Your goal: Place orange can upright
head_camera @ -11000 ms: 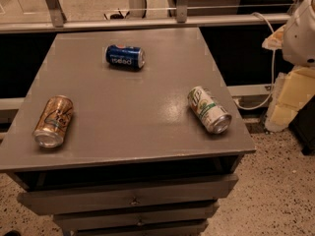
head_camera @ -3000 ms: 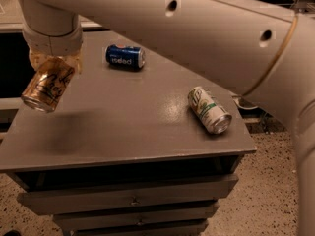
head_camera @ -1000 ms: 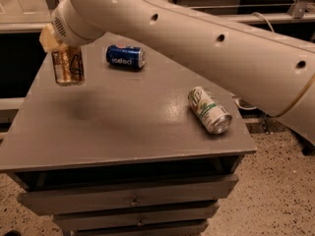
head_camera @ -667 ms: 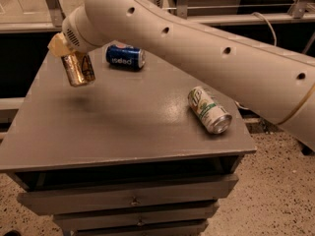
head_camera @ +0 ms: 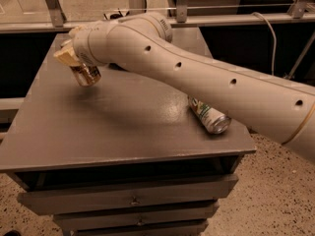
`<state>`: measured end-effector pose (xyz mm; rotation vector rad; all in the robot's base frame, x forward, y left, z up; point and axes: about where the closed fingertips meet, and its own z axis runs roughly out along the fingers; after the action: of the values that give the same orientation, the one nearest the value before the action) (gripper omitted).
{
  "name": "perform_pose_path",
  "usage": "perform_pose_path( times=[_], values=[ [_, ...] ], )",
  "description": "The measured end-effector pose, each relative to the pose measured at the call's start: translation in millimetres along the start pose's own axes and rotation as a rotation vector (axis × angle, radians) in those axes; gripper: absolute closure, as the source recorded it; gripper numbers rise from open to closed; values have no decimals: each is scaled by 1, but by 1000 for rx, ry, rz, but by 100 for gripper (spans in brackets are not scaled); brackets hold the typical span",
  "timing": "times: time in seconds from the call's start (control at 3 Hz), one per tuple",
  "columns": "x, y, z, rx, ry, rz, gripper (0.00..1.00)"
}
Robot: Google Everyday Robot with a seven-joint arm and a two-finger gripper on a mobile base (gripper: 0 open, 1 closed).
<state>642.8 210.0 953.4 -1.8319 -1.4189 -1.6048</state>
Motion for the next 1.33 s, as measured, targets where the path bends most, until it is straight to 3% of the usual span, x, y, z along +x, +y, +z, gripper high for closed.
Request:
perform_pose_path(
  times=[0.33, 0.67, 1.0, 1.33],
  values=[
    [1, -6, 8, 7, 124, -129, 100],
    [-6, -4, 6, -12, 180, -188, 100],
    [-12, 2, 3, -34, 213, -151, 100],
    [-16, 11, 0, -56, 239, -73, 83]
  ],
)
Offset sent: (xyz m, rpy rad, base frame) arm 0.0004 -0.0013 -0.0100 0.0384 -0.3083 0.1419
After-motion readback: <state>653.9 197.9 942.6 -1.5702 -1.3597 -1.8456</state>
